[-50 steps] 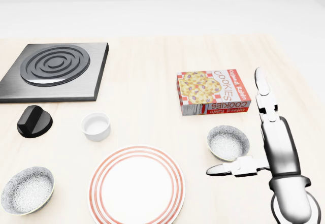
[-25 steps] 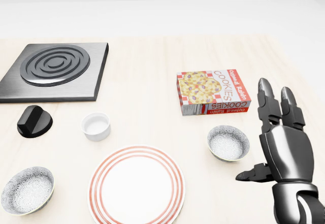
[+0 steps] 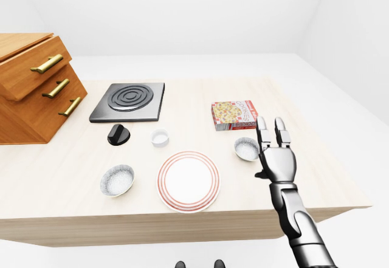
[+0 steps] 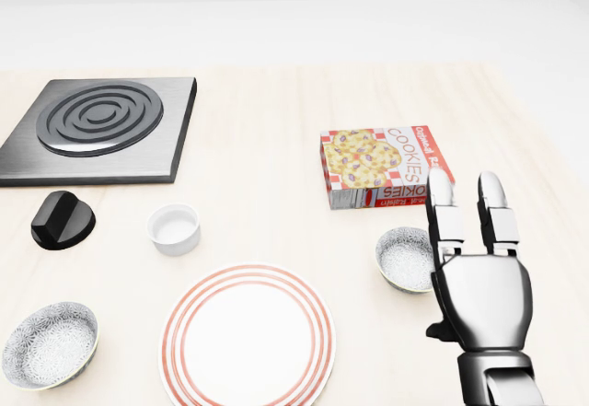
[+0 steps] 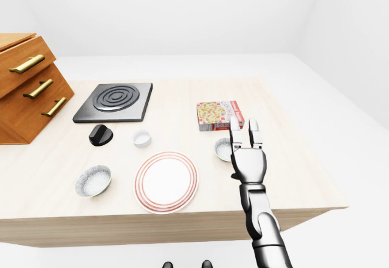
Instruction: Pick the akita bowl next to the plate and place it on the plate.
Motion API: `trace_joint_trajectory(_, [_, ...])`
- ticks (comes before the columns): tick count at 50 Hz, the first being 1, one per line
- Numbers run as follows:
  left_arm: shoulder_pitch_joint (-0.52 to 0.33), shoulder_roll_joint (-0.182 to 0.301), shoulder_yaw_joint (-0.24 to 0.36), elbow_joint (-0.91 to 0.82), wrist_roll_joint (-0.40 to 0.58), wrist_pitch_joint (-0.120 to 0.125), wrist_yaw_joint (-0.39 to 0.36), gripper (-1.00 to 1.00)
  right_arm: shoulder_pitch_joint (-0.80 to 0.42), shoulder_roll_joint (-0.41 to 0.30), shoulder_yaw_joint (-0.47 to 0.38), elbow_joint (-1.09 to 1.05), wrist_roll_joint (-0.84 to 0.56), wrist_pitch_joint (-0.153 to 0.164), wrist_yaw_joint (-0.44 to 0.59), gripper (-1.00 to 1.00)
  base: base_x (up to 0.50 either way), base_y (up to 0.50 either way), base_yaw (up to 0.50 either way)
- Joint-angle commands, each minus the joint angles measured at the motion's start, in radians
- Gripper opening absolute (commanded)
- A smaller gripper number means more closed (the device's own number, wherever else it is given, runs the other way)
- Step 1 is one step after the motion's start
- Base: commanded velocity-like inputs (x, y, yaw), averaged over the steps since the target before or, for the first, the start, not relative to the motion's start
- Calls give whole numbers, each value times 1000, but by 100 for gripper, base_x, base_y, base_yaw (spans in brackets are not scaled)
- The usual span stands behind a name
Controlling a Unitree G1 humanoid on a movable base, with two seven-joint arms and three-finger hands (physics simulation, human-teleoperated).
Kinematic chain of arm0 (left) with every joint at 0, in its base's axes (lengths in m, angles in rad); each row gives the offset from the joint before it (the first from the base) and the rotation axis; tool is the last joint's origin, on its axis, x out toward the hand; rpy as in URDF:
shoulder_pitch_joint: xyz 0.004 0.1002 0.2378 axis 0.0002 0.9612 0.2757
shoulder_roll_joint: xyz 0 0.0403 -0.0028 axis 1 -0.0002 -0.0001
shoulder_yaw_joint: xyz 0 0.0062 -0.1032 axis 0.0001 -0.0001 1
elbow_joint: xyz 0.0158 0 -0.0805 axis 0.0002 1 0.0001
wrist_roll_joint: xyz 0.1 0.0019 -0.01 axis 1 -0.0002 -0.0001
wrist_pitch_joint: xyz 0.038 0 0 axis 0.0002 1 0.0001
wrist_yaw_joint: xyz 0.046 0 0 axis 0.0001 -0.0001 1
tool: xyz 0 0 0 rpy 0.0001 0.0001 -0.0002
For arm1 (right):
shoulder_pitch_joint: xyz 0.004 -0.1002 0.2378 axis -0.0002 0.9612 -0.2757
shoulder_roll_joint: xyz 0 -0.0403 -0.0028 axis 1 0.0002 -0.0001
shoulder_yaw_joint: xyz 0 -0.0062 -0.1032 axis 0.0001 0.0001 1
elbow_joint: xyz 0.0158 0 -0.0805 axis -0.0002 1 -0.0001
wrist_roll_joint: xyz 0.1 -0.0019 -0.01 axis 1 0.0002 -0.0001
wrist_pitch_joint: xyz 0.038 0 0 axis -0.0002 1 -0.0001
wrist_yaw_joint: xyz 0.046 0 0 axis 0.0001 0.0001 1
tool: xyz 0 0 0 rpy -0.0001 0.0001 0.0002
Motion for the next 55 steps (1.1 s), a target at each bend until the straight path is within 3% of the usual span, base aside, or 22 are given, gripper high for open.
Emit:
trace_joint_trajectory(1, [1, -1, -6, 3, -6, 0, 1, 100, -48, -6, 53, 113, -109, 0, -75, 100, 0, 0, 0])
trace_joint_trajectory(22, [-6, 1, -23, 32, -21, 0, -2, 100, -134, 3, 116, 284, -205, 0, -75, 100, 0, 0, 0])
trace_joint_trajectory(55, [-15, -3, -31, 36, -22, 0, -3, 100, -266, -37, 96, 505, -142, 0, -75, 100, 0, 0, 0])
